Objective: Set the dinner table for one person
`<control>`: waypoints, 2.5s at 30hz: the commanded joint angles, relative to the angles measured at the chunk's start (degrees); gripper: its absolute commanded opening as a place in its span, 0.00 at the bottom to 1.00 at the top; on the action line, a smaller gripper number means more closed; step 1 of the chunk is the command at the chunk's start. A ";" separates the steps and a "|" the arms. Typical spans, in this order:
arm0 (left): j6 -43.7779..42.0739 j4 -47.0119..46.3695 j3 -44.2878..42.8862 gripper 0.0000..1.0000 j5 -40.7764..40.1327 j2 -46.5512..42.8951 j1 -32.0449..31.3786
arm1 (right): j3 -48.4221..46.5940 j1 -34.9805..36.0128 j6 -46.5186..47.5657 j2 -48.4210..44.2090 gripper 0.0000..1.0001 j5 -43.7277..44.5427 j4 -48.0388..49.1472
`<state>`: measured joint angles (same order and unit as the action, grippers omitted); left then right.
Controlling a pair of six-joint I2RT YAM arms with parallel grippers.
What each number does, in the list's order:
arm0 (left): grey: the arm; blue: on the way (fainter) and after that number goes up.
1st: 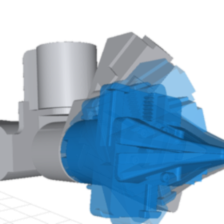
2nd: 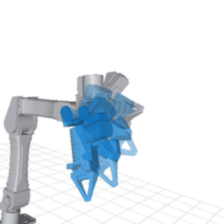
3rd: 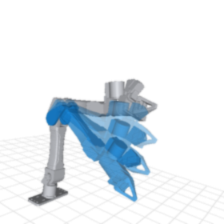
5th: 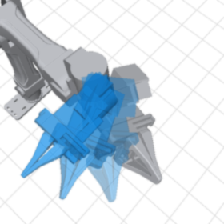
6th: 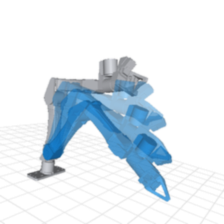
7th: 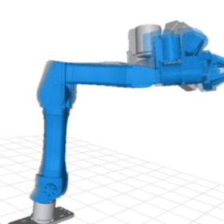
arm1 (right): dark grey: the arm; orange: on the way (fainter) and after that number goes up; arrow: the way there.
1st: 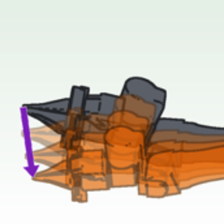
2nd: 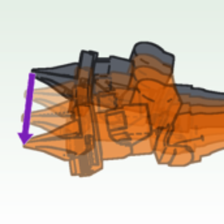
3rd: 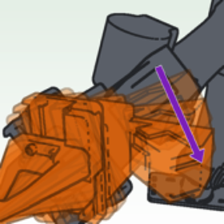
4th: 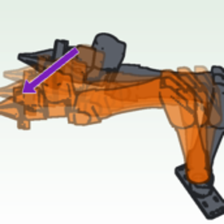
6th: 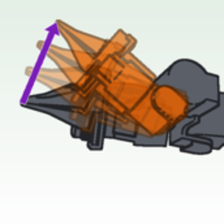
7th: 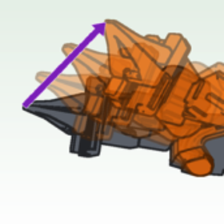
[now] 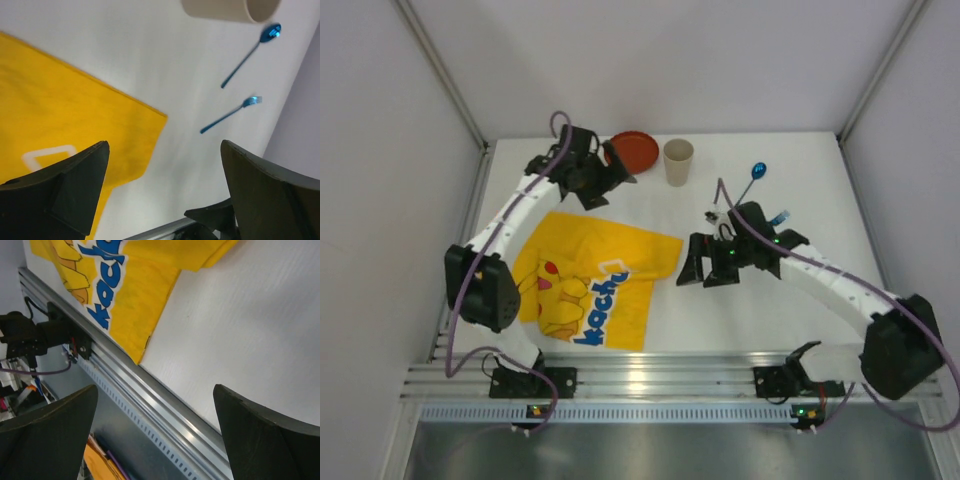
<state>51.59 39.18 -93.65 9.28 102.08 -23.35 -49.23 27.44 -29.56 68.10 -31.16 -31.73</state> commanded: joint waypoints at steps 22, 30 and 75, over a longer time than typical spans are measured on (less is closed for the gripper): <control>-14.41 9.69 26.85 0.96 -2.25 -26.41 22.65 | -26.88 20.98 -5.77 46.86 0.84 3.12 9.58; -16.96 11.18 26.41 0.95 -2.42 -27.20 24.85 | -25.65 21.16 -3.41 48.18 0.24 8.73 6.69; -17.93 -3.67 30.99 0.91 -0.67 -4.80 25.20 | -26.34 -3.10 3.02 38.57 0.01 14.27 -2.72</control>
<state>34.52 38.68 -58.52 7.66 95.00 1.63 -72.60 23.94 -26.22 100.62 -17.04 -36.23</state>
